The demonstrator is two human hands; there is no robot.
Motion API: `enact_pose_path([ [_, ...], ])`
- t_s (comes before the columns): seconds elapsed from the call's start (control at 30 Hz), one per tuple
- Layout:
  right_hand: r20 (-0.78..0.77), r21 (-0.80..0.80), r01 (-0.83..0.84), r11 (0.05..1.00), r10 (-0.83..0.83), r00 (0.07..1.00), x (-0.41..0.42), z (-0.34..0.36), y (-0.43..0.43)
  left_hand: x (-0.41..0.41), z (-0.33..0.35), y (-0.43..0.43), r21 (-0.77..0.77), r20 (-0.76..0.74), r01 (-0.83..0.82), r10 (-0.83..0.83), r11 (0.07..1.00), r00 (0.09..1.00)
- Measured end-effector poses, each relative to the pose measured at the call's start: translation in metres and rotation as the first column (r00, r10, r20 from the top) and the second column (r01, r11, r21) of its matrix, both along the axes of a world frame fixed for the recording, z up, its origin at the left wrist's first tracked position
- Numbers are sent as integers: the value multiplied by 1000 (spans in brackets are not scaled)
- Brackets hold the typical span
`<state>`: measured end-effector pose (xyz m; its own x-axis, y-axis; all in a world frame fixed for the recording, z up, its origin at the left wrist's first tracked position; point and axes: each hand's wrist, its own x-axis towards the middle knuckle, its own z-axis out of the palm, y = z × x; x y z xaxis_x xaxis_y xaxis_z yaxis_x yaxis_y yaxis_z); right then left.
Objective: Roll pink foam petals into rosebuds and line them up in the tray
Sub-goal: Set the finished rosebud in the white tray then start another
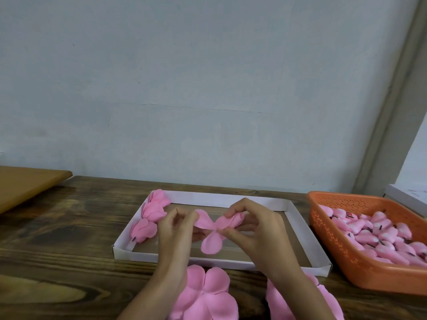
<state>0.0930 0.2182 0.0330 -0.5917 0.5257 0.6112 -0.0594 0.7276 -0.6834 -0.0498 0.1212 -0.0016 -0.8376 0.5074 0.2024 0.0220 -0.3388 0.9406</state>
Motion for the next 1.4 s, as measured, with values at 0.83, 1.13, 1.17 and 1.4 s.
enact_pose_path([
  [0.83,14,197,62,979,-66,998,3,4,-5,16,16,-5,109,-539,159,-76,981,839],
  [1.13,86,73,28,997,-34,996,9,10,0,-8,23,-15,-35,-430,397,-372,917,823],
  [1.17,93,69,4,998,-11,996,9,11,-1,-13,23,-16,-90,-416,450,-444,889,794],
  [1.4,255,142,-96,985,58,965,9,14,-6,-17,25,-22,-484,-472,472,-674,737,569],
])
